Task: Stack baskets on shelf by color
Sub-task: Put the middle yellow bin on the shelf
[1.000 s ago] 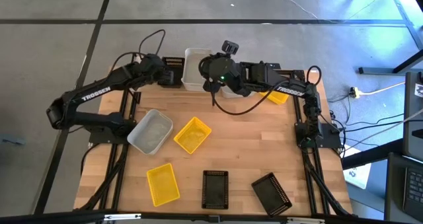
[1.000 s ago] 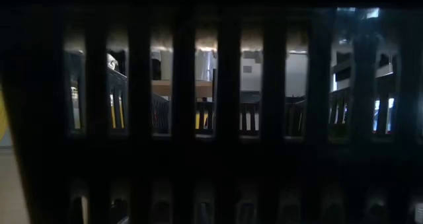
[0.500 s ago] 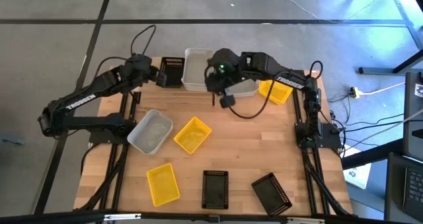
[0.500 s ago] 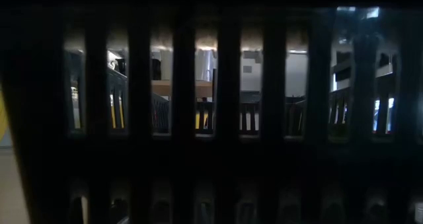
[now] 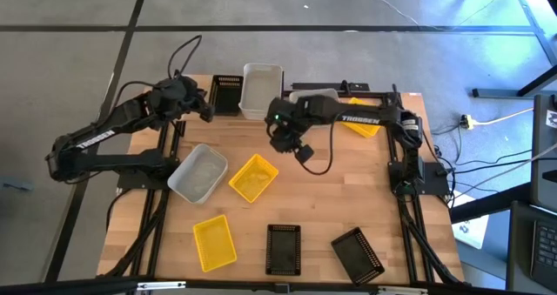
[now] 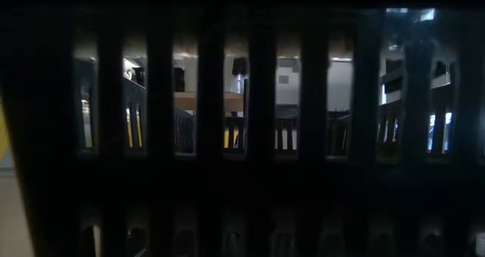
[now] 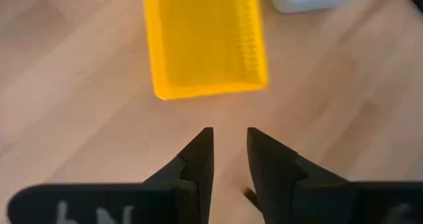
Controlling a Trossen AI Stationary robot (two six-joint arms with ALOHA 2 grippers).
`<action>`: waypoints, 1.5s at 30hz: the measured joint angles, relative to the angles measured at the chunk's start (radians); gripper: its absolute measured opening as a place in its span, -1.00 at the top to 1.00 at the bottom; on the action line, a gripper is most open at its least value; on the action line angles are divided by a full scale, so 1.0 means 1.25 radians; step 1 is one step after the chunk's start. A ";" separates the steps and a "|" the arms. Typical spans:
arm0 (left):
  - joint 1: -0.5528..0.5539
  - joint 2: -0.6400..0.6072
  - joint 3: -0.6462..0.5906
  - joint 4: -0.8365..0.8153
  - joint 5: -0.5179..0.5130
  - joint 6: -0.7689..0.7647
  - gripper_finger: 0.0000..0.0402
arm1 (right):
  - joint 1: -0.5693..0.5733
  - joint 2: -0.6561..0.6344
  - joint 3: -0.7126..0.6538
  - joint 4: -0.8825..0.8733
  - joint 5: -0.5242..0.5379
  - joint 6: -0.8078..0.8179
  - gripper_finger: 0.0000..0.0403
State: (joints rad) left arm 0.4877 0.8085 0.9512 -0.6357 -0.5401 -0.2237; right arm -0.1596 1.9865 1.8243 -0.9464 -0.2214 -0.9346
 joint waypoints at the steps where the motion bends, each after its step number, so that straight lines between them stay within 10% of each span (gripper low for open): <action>1: 0.000 -0.001 0.000 0.000 -0.001 0.000 0.78 | 0.005 0.000 -0.025 0.023 -0.009 -0.008 0.54; 7: 0.000 0.000 0.000 -0.001 0.003 0.036 0.77 | 0.022 0.000 -0.135 0.140 -0.103 0.039 0.54; 28: 0.000 0.001 0.000 -0.001 0.005 0.041 0.77 | 0.022 0.002 -0.168 0.228 0.002 0.916 0.54; 45: 0.000 0.001 0.000 -0.001 0.005 0.105 0.78 | 0.060 0.030 -0.168 0.259 0.044 1.161 0.54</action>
State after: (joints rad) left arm 0.4882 0.8096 0.9512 -0.6368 -0.5343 -0.0930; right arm -0.0842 2.0234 1.6142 -0.6227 -0.1659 0.5167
